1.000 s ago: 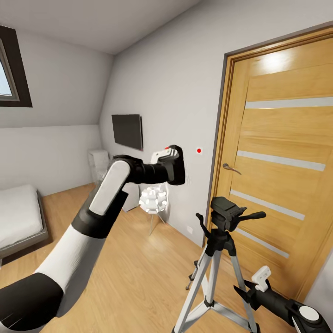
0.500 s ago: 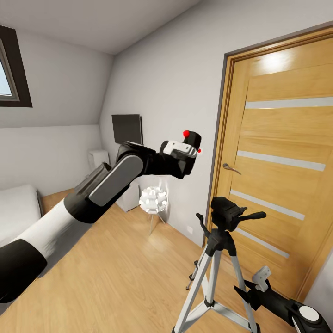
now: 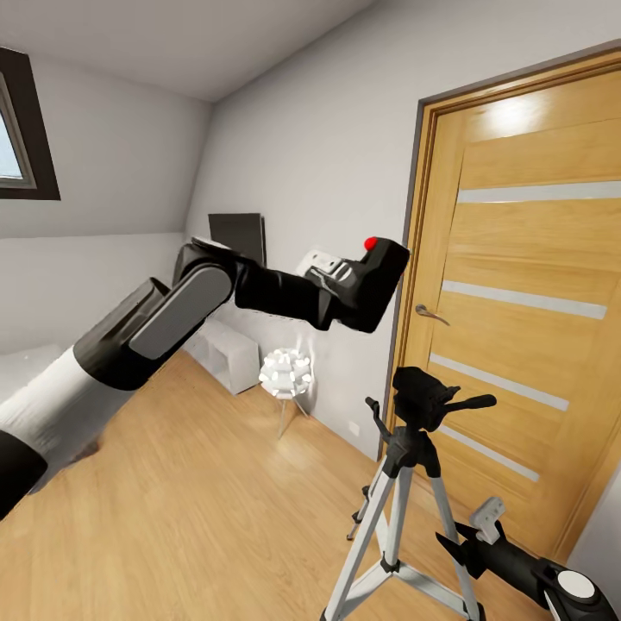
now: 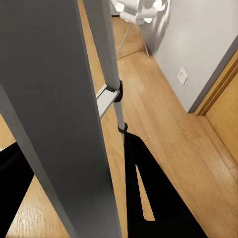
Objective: Attach the digital camera to the camera tripod in the bedroom.
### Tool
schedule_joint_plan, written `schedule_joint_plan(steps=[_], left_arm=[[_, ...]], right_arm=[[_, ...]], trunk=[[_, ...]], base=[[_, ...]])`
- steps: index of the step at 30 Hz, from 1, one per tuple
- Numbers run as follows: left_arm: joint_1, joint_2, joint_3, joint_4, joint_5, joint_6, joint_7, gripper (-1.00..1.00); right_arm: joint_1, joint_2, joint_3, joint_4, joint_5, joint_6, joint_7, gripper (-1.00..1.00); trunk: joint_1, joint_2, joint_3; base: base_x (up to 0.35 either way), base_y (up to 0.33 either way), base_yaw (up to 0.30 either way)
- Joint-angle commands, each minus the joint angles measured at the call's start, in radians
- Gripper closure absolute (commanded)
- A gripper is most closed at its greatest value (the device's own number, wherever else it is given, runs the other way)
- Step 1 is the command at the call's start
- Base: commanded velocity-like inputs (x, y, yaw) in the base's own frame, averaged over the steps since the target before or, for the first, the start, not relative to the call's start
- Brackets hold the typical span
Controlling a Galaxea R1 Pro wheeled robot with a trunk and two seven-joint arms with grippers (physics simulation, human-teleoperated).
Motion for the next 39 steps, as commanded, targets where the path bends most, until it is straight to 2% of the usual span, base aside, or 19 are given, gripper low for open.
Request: schedule_joint_plan(steps=[1,3,6,8,13,14,15,19,23,24,27,30,34,39], left_arm=[[-0.017,0.004,-0.008,0.005,-0.02,0.002,-0.039,1.0],[-0.069,0.008,-0.036,0.03,-0.03,0.002,-0.113,1.0],[-0.125,0.007,-0.068,0.082,-0.035,0.002,-0.172,1.0],[-0.207,0.001,-0.13,0.152,-0.04,0.002,-0.279,1.0],[-0.329,-0.009,-0.272,0.269,-0.035,0.002,-0.432,1.0],[-0.346,-0.016,-0.294,0.291,-0.034,0.002,-0.454,1.0],[-0.371,-0.036,-0.329,0.328,-0.033,0.002,-0.486,1.0],[-0.431,-0.076,-0.382,0.381,-0.031,0.002,-0.522,1.0],[-0.529,-0.108,-0.478,0.407,-0.029,0.002,-0.571,1.0],[-0.579,-0.128,-0.531,0.418,-0.029,0.002,-0.626,1.0],[-0.636,-0.16,-0.594,0.445,-0.04,0.002,-0.725,1.0],[-0.674,-0.185,-0.638,0.479,-0.076,0.002,-0.801,1.0],[-0.701,-0.209,-0.669,0.512,-0.148,0.002,-0.861,1.0],[-0.713,-0.229,-0.715,0.561,-0.193,0.0,-0.928,1.0]], right_arm=[[0.0,0.001,-0.002,-0.001,0.007,0.0,0.006,1.0],[0.0,0.001,-0.002,-0.001,0.007,0.0,0.006,1.0],[0.0,0.002,-0.002,-0.001,0.007,0.0,0.006,1.0],[0.0,0.001,-0.002,-0.001,0.007,0.0,0.006,1.0],[0.0,0.002,-0.001,-0.001,0.007,0.0,0.006,1.0],[0.0,0.002,0.0,-0.001,0.007,0.0,0.006,1.0],[0.0,0.002,0.0,-0.001,0.007,0.0,0.006,1.0],[0.0,0.002,0.001,-0.001,0.007,0.0,0.005,1.0],[0.0,0.002,0.001,-0.001,0.008,0.0,0.005,1.0],[0.0,0.002,0.001,-0.001,0.008,0.0,0.005,1.0],[0.0,0.002,0.002,-0.001,0.008,0.0,0.005,1.0],[0.0,0.002,0.002,-0.001,0.008,0.0,0.005,1.0],[0.0,0.002,0.002,-0.001,0.007,0.0,0.005,1.0],[0.0,0.002,0.002,-0.001,0.007,0.0,0.005,1.0]], trunk=[[0.0,-0.001,-0.001],[0.0,-0.001,-0.001],[0.0,-0.001,-0.001],[0.0,-0.001,-0.001],[0.0,-0.001,-0.001],[0.0,-0.001,-0.001],[0.0,-0.001,-0.001],[0.0,-0.001,-0.001],[0.0,-0.001,-0.001],[0.0,-0.001,-0.001],[0.0,-0.001,-0.001],[0.0,-0.001,-0.001],[0.0,-0.001,-0.001],[0.0,-0.001,-0.001]], base=[[0.0,0.0,0.0],[0.0,0.0,0.0],[0.0,0.0,0.0],[0.0,0.0,0.0],[0.0,0.0,0.0],[0.0,0.0,0.0],[0.0,0.0,0.0],[0.0,0.0,0.0],[0.0,0.0,0.0],[0.0,0.0,0.0],[0.0,0.0,0.0],[0.0,0.0,0.0],[0.0,0.0,0.0],[0.0,0.0,0.0]])
